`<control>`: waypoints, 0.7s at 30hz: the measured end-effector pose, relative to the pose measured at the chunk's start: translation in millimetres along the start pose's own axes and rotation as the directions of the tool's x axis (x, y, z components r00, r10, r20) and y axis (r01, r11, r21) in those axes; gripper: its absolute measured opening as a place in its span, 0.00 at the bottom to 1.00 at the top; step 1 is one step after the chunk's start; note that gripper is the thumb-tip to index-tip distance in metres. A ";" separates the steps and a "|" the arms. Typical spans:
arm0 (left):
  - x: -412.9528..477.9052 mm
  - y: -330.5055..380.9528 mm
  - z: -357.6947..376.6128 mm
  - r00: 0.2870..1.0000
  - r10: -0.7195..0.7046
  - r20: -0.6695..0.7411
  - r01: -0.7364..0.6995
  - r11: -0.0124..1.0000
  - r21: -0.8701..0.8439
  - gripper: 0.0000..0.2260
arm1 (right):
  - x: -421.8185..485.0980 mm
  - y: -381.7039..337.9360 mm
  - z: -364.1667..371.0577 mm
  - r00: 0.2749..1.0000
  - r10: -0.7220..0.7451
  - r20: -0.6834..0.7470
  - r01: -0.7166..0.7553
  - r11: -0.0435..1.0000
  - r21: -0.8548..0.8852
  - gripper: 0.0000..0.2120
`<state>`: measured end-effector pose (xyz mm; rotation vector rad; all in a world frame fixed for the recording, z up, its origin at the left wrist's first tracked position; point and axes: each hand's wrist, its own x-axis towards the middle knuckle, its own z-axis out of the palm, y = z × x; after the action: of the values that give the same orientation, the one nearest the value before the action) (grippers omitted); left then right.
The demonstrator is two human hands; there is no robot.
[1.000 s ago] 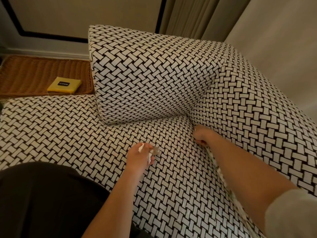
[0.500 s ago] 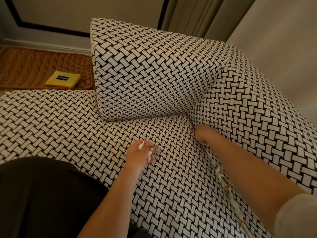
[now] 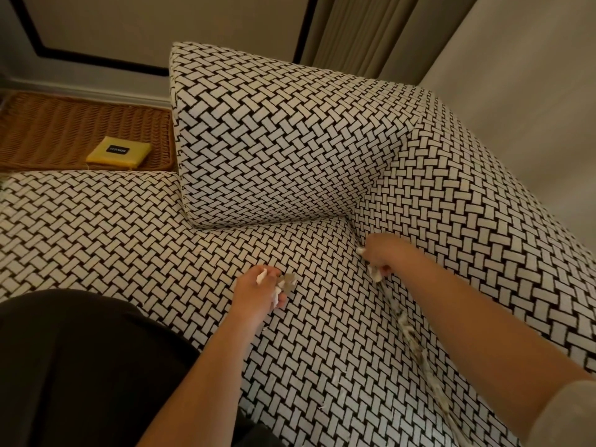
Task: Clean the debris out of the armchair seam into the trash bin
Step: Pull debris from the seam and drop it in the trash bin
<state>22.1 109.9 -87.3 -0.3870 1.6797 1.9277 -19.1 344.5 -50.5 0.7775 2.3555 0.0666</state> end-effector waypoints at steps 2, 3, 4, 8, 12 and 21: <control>0.4 -0.9 -0.5 1.000 -0.001 0.001 0.001 1.000 0.008 0.07 | -1.3 -1.5 5.0 0.993 0.041 0.107 -0.040 0.999 -0.012 0.17; 0.3 -1.0 -0.6 1.000 -0.003 0.001 0.003 1.000 0.005 0.07 | -4.3 -1.8 7.0 0.985 0.063 0.161 -0.064 0.998 0.000 0.18; 0.0 -1.2 -0.7 1.000 -0.004 0.002 0.004 1.000 -0.001 0.07 | -3.3 -1.0 9.8 0.981 0.059 0.185 -0.065 0.998 0.023 0.20; -1.2 -0.5 -0.6 1.000 -0.014 -0.004 0.014 1.000 -0.003 0.07 | -3.9 4.9 18.1 0.987 -0.011 0.162 -0.007 0.993 0.115 0.21; -3.8 -1.7 -1.4 1.000 -0.004 -0.015 0.004 1.000 0.022 0.07 | 0.6 12.5 37.7 0.997 -0.067 -0.029 0.070 0.990 0.119 0.15; -31.0 2.5 -8.0 0.992 0.063 -0.107 -0.059 0.998 0.038 0.08 | -29.7 4.9 69.3 0.874 -0.230 -0.428 0.217 0.973 -0.078 0.15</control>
<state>44.7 95.3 -69.6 -0.4381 1.8112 1.9498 43.1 322.1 -87.1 0.5056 2.8488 0.1915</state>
